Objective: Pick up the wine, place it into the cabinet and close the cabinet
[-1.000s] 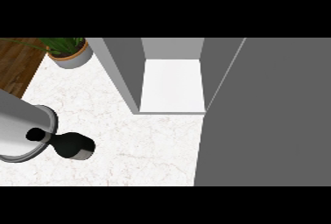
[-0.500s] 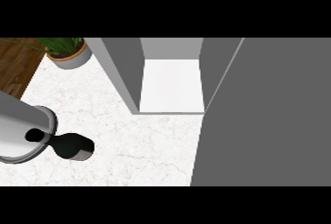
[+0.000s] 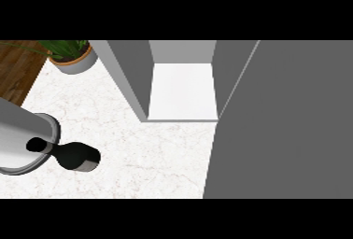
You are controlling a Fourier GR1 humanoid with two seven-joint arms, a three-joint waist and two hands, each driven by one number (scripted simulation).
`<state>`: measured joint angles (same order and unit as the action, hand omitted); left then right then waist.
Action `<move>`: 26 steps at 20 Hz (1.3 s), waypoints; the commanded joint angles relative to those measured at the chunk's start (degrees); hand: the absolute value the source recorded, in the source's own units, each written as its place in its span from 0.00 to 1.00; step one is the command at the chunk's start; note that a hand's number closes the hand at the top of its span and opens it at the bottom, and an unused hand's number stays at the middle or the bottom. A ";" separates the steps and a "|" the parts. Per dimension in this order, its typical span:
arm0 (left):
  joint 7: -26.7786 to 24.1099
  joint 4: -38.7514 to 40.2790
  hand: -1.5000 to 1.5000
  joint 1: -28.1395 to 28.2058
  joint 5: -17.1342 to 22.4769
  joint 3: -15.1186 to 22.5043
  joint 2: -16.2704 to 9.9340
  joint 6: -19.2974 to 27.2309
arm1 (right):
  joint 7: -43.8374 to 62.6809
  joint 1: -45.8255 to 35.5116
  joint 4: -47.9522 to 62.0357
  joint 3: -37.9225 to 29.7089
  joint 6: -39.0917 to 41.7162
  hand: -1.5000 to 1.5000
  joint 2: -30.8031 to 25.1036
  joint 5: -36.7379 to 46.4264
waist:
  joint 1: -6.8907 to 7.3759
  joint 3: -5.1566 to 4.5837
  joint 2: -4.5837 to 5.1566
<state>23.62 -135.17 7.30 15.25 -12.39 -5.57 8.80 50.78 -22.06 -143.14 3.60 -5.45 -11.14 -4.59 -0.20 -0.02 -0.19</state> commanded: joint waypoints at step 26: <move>-23.82 26.23 0.00 6.37 -2.97 -4.33 4.73 -9.50 | 10.54 -10.16 -5.06 -5.90 -1.45 0.00 -2.33 -6.05 | 0.15 0.00 0.03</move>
<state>2.93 -110.76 12.30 12.87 -16.86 -2.00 0.18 58.04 -32.89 -142.53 -0.30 -6.78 -13.03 -5.20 -0.20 -0.04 -0.15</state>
